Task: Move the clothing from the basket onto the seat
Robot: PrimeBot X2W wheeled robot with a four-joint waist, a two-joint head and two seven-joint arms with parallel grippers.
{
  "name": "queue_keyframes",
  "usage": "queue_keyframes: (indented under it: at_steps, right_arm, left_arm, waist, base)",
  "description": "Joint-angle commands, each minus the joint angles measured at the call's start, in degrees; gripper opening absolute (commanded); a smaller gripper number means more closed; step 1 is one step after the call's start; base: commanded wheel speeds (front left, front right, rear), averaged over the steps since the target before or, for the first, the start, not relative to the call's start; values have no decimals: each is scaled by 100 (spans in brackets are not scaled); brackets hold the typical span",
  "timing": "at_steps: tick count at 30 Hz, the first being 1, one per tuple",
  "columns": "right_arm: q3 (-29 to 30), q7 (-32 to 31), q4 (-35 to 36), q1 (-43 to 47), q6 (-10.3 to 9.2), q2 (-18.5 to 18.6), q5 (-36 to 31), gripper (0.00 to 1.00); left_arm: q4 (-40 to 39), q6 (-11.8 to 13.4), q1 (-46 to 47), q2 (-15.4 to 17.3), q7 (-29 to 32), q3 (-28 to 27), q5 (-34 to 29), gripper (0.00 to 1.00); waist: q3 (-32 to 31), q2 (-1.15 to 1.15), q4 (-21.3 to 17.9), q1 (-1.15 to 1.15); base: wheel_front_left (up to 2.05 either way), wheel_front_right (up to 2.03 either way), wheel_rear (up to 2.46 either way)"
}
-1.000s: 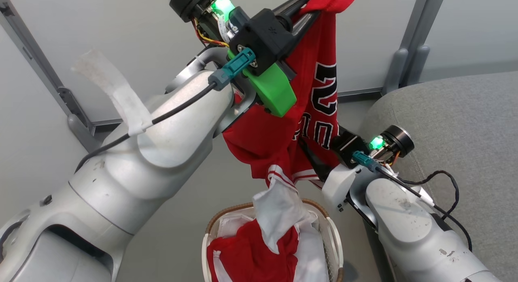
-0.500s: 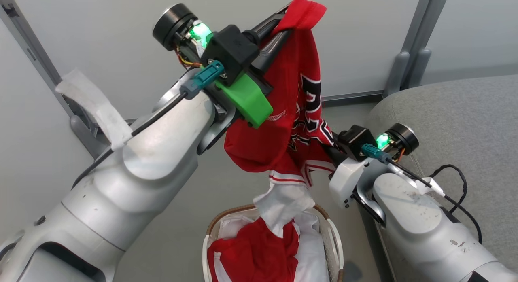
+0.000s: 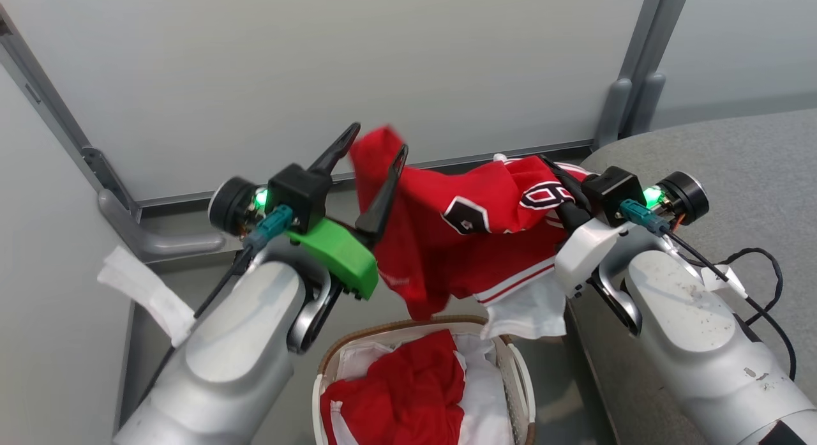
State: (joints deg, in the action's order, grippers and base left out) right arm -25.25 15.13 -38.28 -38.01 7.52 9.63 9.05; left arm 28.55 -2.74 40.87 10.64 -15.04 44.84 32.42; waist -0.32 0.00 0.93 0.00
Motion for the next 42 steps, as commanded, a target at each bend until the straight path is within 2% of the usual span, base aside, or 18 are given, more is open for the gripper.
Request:
queue_keyframes:
  at_steps: [1, 11, 20, 24, 32, 38, 42]
  right_arm:
    - [52, 4, 53, 110, -6, 31, -49, 0]
    - [563, 4, 300, 313, -6, 120, -327, 0]
    - [790, 4, 400, 358, -6, 118, -443, 0]
    - [823, 4, 418, 269, -6, 97, -492, 0]
    - [791, 4, 443, 160, -7, 198, -512, 0]
    - [988, 4, 490, 98, -7, 314, -523, 0]
    - [1161, 4, 504, 59, -7, 342, -518, 0]
  left_arm:
    - [-28, 33, -256, -8, -18, -110, -74, 100]
    - [-60, -204, -1857, -214, -13, -1055, -680, 100]
    - [-160, -371, -2497, -401, -14, -1613, -1119, 100]
    - [-239, -424, -2587, -505, -14, -1724, -1329, 100]
    - [-347, -466, -2650, -688, -14, -1799, -1498, 100]
    - [-362, -478, -2523, -733, -14, -1649, -1587, 100]
    - [-397, -479, -2408, -744, -14, -1532, -1553, 100]
  waist:
    - [8, 0, -29, 0]
    - [33, 0, -222, 0]
    - [86, 0, -521, 0]
    - [120, 0, -802, 0]
    - [270, 0, -1641, 0]
    - [485, 0, -2178, 0]
    - [658, 0, -2391, 0]
  base:
    - [0, 0, 0]
    - [0, 0, 0]
    - [0, 0, 0]
    - [0, 0, 0]
    - [0, 0, 0]
    - [0, 0, 0]
    - [0, 0, 0]
